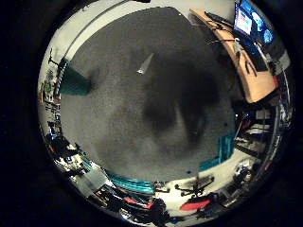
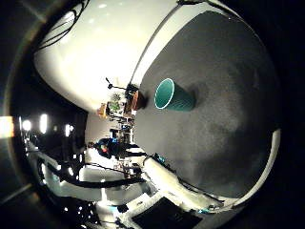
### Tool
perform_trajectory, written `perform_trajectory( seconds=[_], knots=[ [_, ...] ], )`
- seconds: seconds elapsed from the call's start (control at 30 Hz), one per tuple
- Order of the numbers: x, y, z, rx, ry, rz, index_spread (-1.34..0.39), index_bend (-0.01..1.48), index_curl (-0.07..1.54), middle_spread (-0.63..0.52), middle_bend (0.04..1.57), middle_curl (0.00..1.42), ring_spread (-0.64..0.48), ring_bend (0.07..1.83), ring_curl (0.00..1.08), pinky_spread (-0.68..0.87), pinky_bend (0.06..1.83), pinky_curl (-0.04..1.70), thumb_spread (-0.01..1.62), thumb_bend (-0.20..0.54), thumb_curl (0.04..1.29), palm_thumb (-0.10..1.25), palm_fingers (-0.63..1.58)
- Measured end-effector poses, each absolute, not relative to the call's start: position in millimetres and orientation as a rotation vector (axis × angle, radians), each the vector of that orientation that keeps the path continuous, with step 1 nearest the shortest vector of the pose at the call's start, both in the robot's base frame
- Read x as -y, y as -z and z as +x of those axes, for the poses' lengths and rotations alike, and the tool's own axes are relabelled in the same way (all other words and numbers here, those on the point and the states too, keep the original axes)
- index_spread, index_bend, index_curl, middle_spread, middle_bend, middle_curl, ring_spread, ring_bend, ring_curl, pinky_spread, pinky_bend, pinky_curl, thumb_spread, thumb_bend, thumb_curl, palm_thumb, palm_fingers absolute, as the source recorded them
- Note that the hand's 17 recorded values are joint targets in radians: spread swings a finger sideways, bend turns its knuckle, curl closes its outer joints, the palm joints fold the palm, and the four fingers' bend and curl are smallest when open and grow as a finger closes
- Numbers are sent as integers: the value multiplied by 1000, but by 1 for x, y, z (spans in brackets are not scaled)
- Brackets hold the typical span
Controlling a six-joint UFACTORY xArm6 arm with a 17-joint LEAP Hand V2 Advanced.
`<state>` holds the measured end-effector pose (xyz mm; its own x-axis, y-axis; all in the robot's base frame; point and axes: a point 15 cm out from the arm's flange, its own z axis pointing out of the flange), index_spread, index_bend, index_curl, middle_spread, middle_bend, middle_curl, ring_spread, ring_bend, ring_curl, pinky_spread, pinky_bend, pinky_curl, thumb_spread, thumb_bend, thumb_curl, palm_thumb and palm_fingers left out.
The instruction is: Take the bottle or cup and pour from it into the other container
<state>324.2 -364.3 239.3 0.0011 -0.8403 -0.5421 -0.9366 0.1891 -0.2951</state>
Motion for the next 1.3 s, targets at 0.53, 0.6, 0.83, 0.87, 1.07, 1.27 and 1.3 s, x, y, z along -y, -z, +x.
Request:
perform_trajectory(
  seconds=[0.53, 0.6, 0.83, 0.87, 1.07, 1.27, 1.3],
  knots=[
    [332, -206, 340, -1639, -365, -1453, -189, 148, 247, 134, 213, 335, 174, 373, 268, 392, 492, 303, 946, -28, 292, 435, 53],
    [329, -204, 340, -1635, -376, -1449, -189, 147, 247, 130, 212, 335, 174, 373, 266, 392, 494, 303, 947, -29, 291, 436, 54],
    [316, -196, 351, -1608, -409, -1450, -189, 147, 247, 127, 216, 336, 173, 375, 263, 393, 495, 301, 948, -29, 289, 437, 55],
    [313, -197, 354, -1602, -412, -1455, -189, 149, 249, 127, 215, 336, 173, 374, 262, 393, 494, 301, 948, -29, 288, 437, 56],
    [300, -197, 366, -1578, -430, -1466, -189, 144, 247, 127, 217, 335, 164, 386, 263, 392, 491, 300, 945, -29, 291, 441, 63],
    [284, -194, 375, -1557, -464, -1487, -181, 142, 246, 127, 211, 333, 159, 407, 264, 405, 516, 304, 946, -29, 295, 444, 69],
    [282, -193, 376, -1555, -469, -1489, -181, 143, 246, 127, 211, 333, 158, 410, 264, 412, 519, 304, 946, -29, 296, 444, 69]
  ],
)
